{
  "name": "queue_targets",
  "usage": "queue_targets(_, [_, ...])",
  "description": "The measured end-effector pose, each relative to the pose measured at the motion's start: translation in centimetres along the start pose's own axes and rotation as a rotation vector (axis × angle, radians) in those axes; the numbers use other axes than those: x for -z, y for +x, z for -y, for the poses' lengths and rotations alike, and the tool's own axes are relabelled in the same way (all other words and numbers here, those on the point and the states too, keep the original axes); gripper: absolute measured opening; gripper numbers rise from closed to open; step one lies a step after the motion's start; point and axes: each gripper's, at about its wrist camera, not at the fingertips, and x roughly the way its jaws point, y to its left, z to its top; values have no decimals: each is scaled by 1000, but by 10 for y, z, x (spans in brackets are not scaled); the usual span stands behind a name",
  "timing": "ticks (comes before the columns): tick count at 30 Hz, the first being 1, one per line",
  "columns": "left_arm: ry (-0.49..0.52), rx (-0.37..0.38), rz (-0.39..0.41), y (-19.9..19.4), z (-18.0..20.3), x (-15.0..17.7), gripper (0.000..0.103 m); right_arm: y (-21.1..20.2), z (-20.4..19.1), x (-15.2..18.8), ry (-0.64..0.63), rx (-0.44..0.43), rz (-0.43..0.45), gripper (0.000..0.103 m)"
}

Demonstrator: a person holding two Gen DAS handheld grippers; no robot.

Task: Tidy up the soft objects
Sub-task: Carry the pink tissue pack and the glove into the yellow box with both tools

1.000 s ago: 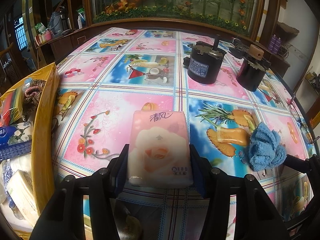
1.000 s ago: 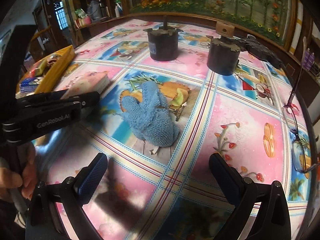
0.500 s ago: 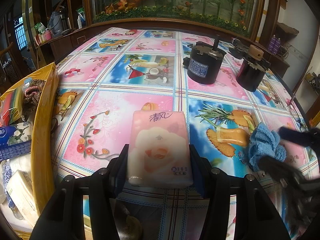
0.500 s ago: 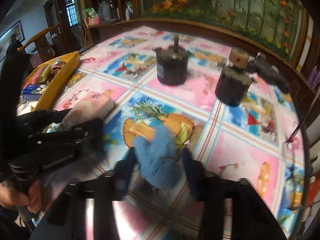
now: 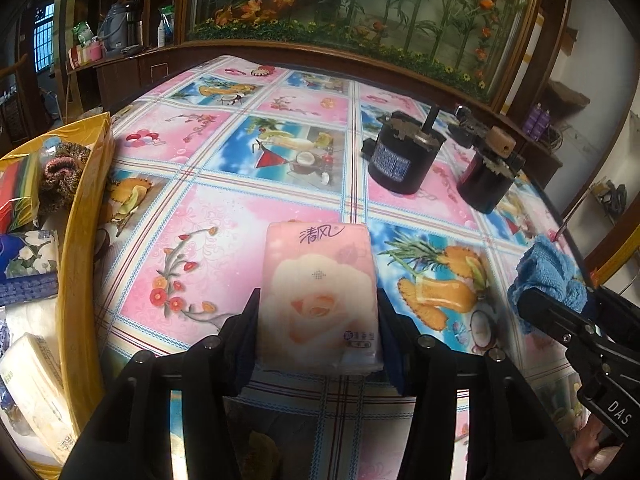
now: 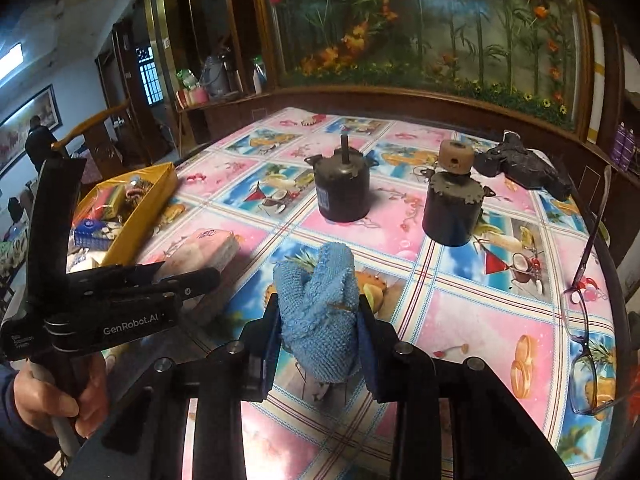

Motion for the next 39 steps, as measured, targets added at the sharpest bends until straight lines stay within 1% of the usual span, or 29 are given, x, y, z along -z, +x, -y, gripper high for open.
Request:
queue_targets(6, [9,-14,2,1,2,-1,50,-3,3,0,15,-5,7,37])
queue_targets(10, [16,-38,26,-2,4,-1,51,-2,4,1,17,-8,6,37])
queue_targets(16, [58,-65,70,-21,10,6,51,0,6,3,18,-3,5,37])
queue_targets(21, [53,-39,71,-39,8,9,51,-4,2,2,4,-20,32,37])
queue_targets(26, [30,-25,120,-69,-3,6,51,-10,-5,-2,2,-51,75,37])
queue_targets(28, [14,-20,134,-81,-12,6,51,-12,-11,-4,6,-56,81,37])
queue_targets(32, [-17,-23,158,-101,-31,4,51,-10,-30,-5,22,-104,80,37])
queue_targets(39, [-91,-84,191,-128,-78,10,51,2,-88,-19,-32,-187,73,37])
